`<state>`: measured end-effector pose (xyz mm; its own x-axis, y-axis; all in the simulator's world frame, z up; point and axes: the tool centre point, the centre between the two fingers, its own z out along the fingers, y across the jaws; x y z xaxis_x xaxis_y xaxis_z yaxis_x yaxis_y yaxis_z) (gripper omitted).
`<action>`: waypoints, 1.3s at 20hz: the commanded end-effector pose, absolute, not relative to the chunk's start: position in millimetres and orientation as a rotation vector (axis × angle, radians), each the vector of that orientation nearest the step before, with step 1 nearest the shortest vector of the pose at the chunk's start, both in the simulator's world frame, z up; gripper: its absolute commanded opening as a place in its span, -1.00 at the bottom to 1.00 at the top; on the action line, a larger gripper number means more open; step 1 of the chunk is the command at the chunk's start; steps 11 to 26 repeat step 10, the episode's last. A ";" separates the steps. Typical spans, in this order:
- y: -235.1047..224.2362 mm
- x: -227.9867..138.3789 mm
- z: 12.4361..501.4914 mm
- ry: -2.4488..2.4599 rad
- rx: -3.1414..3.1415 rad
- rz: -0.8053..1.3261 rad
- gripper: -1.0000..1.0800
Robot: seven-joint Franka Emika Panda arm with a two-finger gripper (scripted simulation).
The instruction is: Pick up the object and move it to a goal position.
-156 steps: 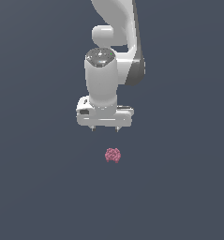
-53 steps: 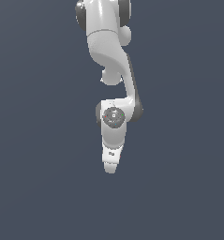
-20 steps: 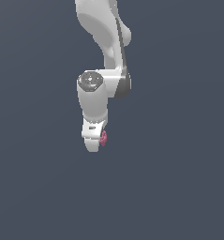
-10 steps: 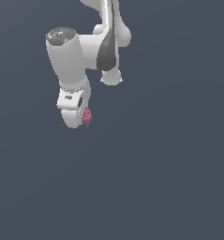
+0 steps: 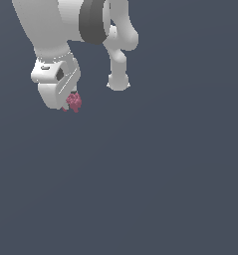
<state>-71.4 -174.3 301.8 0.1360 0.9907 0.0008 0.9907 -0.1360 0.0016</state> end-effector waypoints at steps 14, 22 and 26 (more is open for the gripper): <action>-200.4 -87.0 337.5 2.065 2.368 0.001 -1.00; -200.4 -87.0 337.5 2.065 2.368 0.001 -1.00; -200.4 -87.0 337.5 2.065 2.368 0.001 -1.00</action>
